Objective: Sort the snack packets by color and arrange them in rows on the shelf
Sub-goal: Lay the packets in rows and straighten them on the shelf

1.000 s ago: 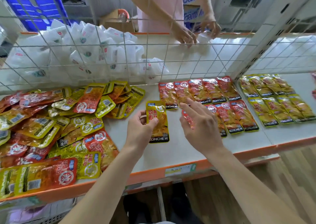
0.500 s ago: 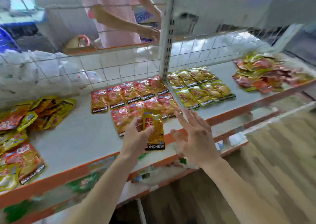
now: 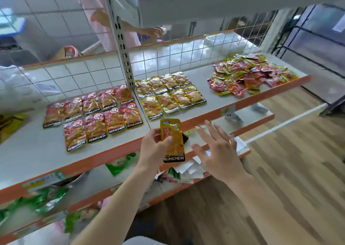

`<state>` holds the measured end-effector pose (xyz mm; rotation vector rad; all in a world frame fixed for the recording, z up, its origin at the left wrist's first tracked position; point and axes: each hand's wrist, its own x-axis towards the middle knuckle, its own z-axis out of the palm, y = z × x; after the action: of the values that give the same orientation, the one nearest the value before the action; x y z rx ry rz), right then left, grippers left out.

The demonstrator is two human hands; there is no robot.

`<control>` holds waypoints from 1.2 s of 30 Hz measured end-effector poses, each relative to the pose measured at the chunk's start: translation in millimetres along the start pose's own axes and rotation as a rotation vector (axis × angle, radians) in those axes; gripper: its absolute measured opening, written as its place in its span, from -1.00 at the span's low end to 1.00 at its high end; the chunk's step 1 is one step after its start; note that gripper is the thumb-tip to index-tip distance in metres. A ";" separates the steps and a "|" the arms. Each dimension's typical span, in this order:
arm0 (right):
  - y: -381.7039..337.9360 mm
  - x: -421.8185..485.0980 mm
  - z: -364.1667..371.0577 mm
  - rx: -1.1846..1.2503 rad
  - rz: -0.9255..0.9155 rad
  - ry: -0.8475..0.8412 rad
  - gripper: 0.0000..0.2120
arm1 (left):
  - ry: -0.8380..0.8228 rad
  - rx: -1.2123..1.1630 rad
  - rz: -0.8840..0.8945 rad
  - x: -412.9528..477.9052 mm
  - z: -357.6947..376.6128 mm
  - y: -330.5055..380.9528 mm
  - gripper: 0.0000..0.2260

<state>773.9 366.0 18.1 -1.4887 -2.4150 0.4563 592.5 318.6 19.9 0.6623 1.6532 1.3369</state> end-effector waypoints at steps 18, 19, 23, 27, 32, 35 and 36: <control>81.3 108.9 -27.3 0.004 0.017 0.034 -0.49 | -0.053 0.024 0.010 106.8 99.3 35.9 -0.82; 85.2 117.2 -30.1 -0.005 0.020 0.042 -0.49 | -0.066 0.016 0.012 114.8 107.2 39.5 -0.83; 100.4 141.0 -34.5 -0.029 0.018 0.065 -0.50 | -0.067 0.030 0.046 139.0 131.7 41.2 -0.82; 112.8 159.6 -29.9 -0.036 0.048 0.064 -0.50 | -0.071 0.044 0.076 153.7 141.0 33.8 -0.83; 124.8 177.2 -21.4 -0.033 0.013 0.028 -0.49 | -0.039 0.108 0.112 162.6 147.9 29.9 -0.66; 136.4 193.0 -17.9 -0.019 -0.009 0.010 -0.49 | -0.049 0.150 0.175 165.7 155.0 30.3 -0.47; 139.1 198.1 -18.1 -0.013 -0.022 0.002 -0.49 | -0.049 0.205 0.211 167.5 156.5 30.6 -0.43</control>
<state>807.4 604.9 -8.8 -1.4653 -2.4350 0.4352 647.5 541.7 -6.0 1.0067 1.7325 1.2958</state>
